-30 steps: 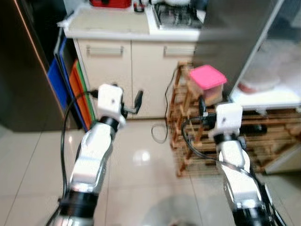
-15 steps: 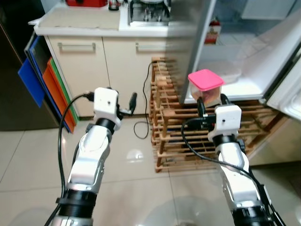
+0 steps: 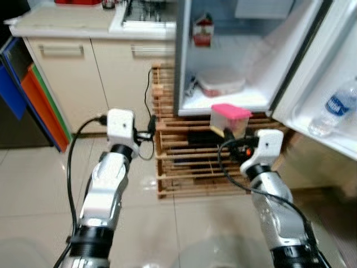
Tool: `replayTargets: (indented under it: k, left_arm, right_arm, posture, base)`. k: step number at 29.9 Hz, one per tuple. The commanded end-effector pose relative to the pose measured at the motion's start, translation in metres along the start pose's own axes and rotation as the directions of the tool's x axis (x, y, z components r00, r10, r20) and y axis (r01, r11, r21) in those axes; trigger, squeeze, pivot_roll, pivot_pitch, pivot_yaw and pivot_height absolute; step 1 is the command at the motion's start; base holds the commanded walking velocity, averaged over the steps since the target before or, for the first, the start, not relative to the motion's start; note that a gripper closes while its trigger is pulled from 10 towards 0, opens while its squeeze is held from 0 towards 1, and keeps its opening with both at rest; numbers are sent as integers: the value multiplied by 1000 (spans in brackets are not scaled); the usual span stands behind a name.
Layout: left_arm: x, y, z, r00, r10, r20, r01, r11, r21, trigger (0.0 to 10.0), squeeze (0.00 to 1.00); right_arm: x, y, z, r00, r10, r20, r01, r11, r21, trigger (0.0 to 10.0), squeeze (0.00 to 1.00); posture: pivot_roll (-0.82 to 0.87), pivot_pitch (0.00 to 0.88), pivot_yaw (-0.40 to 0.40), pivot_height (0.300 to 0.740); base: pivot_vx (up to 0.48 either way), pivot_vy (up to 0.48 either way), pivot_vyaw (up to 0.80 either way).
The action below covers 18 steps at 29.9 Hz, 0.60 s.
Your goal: Restocking fridge
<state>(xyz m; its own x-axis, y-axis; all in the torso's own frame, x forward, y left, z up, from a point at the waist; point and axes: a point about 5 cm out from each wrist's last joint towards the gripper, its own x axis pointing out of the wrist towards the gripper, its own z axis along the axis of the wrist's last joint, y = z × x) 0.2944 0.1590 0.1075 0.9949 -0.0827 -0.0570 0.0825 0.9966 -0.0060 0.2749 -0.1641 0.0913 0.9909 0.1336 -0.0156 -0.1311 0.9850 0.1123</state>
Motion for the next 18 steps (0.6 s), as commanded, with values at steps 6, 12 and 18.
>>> replayTargets:
  k: [6,12,18]
  left_arm:
    - [-38,7,-46,975,-30,-218,26,999,-23,10000,0]
    - [-35,-1,-33,994,-41,-102,43,999,26,10000,0]
    - [-33,-4,-11,999,-49,14,49,998,35,10000,0]
  right_arm:
    - [-36,-24,-18,995,-39,-92,44,998,51,0,0]
    - [-44,-29,-25,996,-36,-79,36,999,-5,0,0]
    - [-38,-23,-21,998,-40,-55,41,999,11,0,0]
  posture:
    - [-43,0,-10,740]
    - [-38,0,-18,740]
    - [-32,0,-22,740]
  base:
    - [0,-280,0]
    - [0,0,0]
    - [0,0,0]
